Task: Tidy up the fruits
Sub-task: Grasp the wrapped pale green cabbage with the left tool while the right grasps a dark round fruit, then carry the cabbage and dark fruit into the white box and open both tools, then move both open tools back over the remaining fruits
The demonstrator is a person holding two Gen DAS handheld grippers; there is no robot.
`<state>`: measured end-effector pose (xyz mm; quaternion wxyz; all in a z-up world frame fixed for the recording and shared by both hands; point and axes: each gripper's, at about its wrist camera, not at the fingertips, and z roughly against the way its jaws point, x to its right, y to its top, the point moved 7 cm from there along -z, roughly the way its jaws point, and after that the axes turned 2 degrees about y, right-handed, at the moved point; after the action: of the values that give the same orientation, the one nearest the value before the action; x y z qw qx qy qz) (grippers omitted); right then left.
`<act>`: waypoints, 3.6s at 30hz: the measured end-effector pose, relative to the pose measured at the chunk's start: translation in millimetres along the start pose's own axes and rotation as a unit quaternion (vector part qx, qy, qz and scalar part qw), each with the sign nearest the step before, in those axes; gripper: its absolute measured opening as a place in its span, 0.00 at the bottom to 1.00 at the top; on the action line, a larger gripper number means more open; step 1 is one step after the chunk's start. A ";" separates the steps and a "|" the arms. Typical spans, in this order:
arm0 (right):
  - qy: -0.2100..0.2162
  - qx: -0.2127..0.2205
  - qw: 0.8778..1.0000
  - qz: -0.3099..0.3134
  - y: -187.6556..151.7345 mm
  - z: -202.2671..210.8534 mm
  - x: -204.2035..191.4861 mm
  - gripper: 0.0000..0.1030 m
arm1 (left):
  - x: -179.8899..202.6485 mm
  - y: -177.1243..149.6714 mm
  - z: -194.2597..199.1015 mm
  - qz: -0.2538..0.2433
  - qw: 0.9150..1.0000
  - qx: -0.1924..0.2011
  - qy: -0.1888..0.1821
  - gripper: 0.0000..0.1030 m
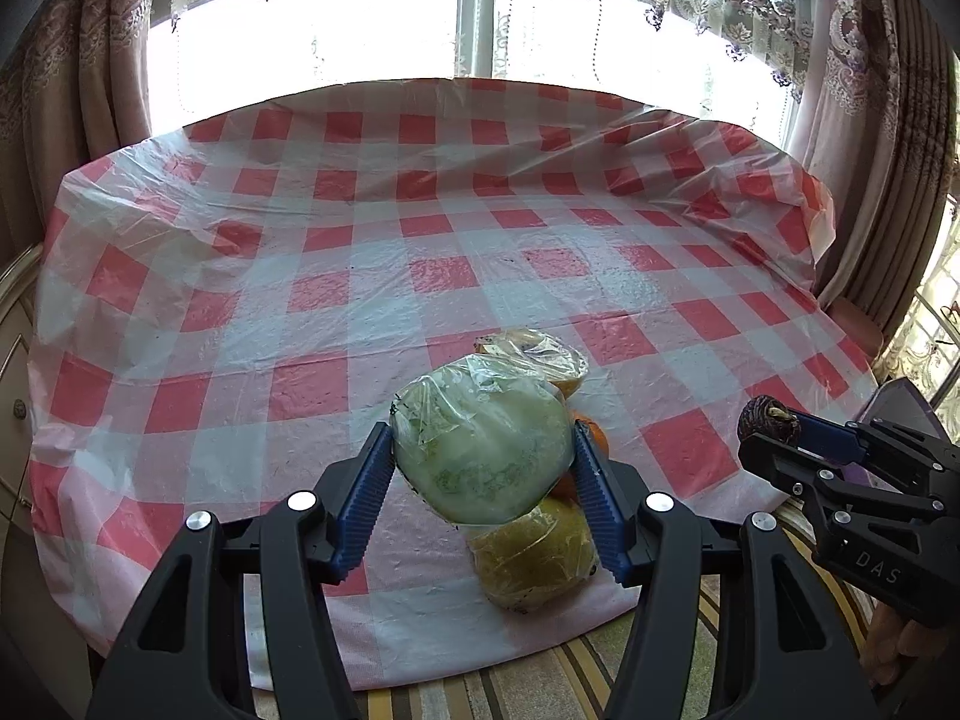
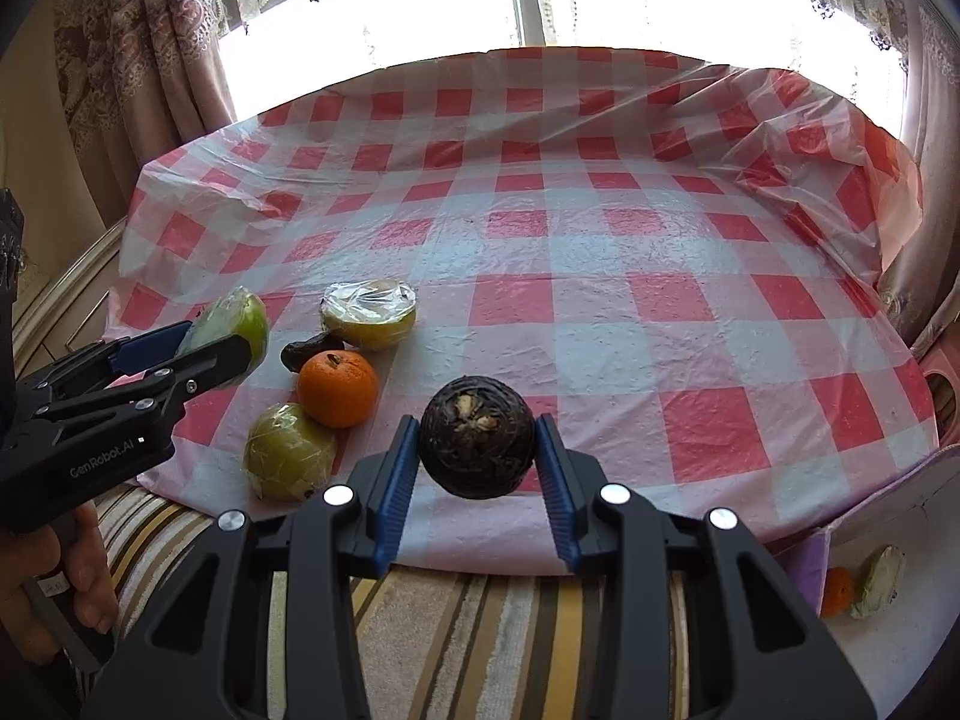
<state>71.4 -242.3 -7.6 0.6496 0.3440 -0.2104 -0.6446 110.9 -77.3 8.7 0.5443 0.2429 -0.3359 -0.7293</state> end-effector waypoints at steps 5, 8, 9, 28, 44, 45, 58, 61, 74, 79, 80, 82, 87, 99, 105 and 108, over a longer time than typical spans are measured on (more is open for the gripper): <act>-0.012 0.016 0.999 -0.025 -0.8 22.3 29.4 0.38 | 31.7 5.0 5.1 -0.028 0.999 0.001 -0.018 0.56; -0.026 0.024 0.998 -0.044 -2.2 35.3 53.4 0.38 | 56.1 7.6 7.3 -0.050 0.998 0.002 -0.032 0.56; -0.031 0.027 0.998 -0.049 -2.8 39.5 61.9 0.38 | 64.9 8.3 7.7 -0.058 0.998 0.002 -0.037 0.56; -0.143 0.051 0.974 -0.170 -43.4 102.8 236.2 0.38 | 243.4 -3.5 6.0 -0.204 0.968 -0.019 -0.145 0.56; -0.190 0.034 0.948 -0.254 -80.8 110.3 334.0 0.38 | 371.3 -76.3 -21.5 -0.325 0.910 -0.115 -0.229 0.56; -0.191 0.031 0.946 -0.260 -83.2 109.3 339.0 0.38 | 375.7 -80.1 -23.3 -0.331 0.906 -0.124 -0.233 0.56; -0.204 -0.019 0.929 -0.307 -113.1 74.1 381.9 0.38 | 409.5 -120.5 -59.1 -0.393 0.869 -0.204 -0.219 0.56; -0.204 -0.024 0.928 -0.311 -116.1 68.7 385.6 0.38 | 414.2 -125.2 -67.6 -0.408 0.865 -0.209 -0.205 0.56; -0.180 -0.060 0.920 -0.343 -134.0 47.8 388.2 0.40 | 432.7 -141.6 -89.6 -0.452 0.847 -0.228 -0.161 0.59; -0.183 -0.071 0.919 -0.341 -137.9 46.1 388.2 0.48 | 433.6 -133.5 -100.2 -0.437 0.850 -0.239 -0.171 0.61; -0.184 -0.072 0.920 -0.340 -138.3 45.9 387.6 0.48 | 432.4 -132.3 -101.8 -0.436 0.851 -0.239 -0.171 0.62; -0.182 -0.073 0.920 -0.339 -138.5 45.2 386.4 0.49 | 430.4 -129.9 -102.5 -0.433 0.854 -0.236 -0.167 0.64; -0.187 -0.072 0.919 -0.339 -139.0 47.2 387.3 0.57 | 429.9 -121.1 -101.5 -0.420 0.864 -0.222 -0.165 0.77; -0.189 -0.030 0.923 -0.335 -120.5 75.7 377.8 0.72 | 407.6 -103.0 -68.4 -0.390 0.887 -0.169 -0.178 0.83; -0.202 0.011 0.921 -0.333 -107.9 103.9 369.3 0.74 | 403.5 -91.1 -51.0 -0.372 0.899 -0.136 -0.187 0.84; -0.204 0.033 0.921 -0.331 -99.5 119.1 363.4 0.74 | 392.7 -79.8 -37.8 -0.358 0.907 -0.120 -0.189 0.84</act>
<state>-53.6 -613.4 -60.5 0.3306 0.2763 -0.2343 -0.8715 -25.9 -447.1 -71.9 0.1981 0.1370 -0.2331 -0.9421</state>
